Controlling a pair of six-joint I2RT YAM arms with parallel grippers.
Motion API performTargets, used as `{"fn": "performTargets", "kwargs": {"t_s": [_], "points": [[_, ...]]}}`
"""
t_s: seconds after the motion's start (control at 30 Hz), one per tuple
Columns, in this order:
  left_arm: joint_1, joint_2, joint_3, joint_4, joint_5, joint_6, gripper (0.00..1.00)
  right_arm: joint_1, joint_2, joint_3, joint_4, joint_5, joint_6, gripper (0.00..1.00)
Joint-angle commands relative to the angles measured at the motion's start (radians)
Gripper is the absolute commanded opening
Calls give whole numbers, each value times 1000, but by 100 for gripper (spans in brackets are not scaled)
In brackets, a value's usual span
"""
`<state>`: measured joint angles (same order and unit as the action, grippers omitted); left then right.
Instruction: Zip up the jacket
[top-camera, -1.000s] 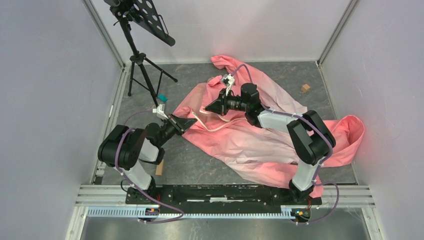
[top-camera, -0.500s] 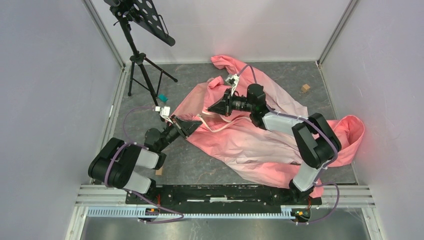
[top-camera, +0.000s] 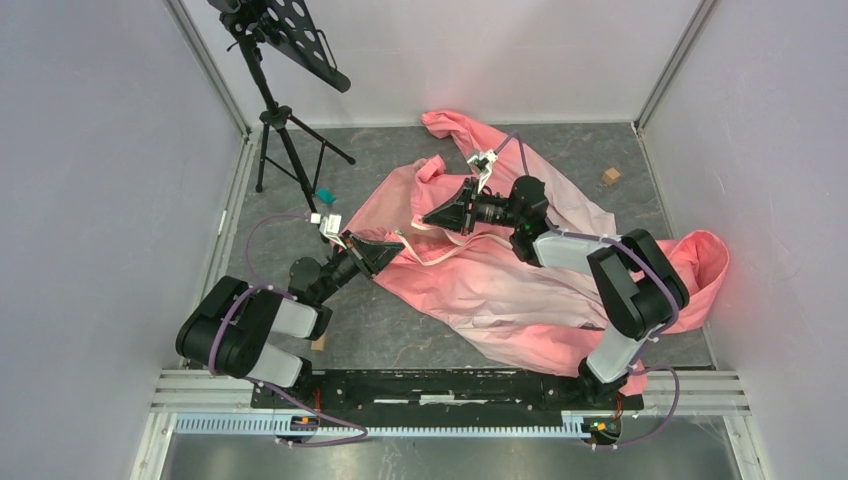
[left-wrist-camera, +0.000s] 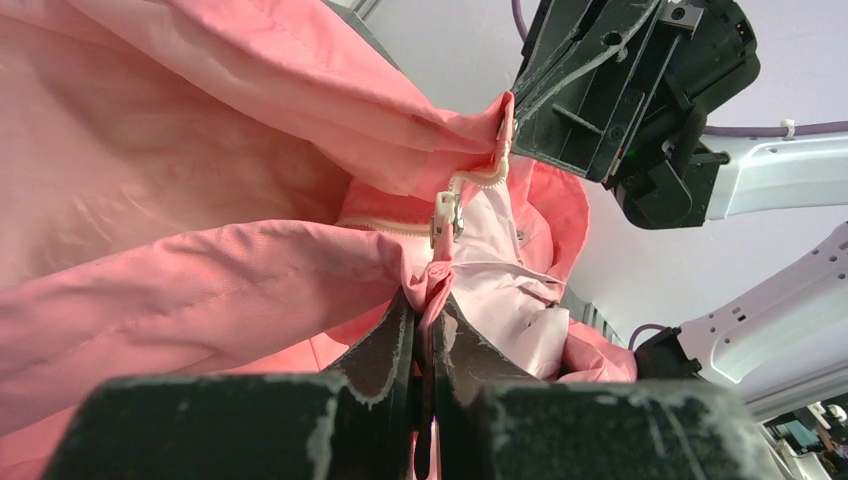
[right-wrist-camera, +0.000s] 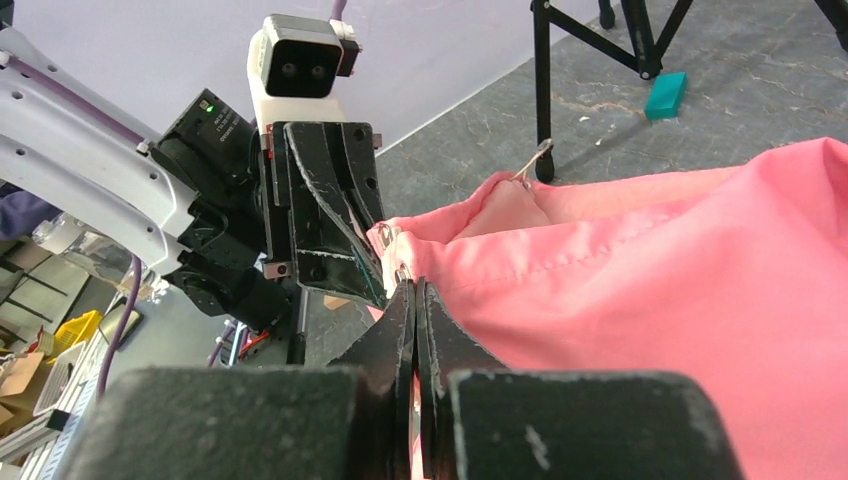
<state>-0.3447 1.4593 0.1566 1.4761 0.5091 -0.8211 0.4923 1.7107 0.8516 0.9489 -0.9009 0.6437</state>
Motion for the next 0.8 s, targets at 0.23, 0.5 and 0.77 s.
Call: {"fn": "performTargets", "kwargs": {"t_s": [0.23,0.5,0.77], "points": [[-6,-38,9,80,40,50,2,23,57,29,112,-38,36,0],[-6,-41,10,79,52,47,2,30,75,32,148,-50,57,0],[-6,-36,11,79,66,41,2,32,93,31,188,-53,89,0]]}}
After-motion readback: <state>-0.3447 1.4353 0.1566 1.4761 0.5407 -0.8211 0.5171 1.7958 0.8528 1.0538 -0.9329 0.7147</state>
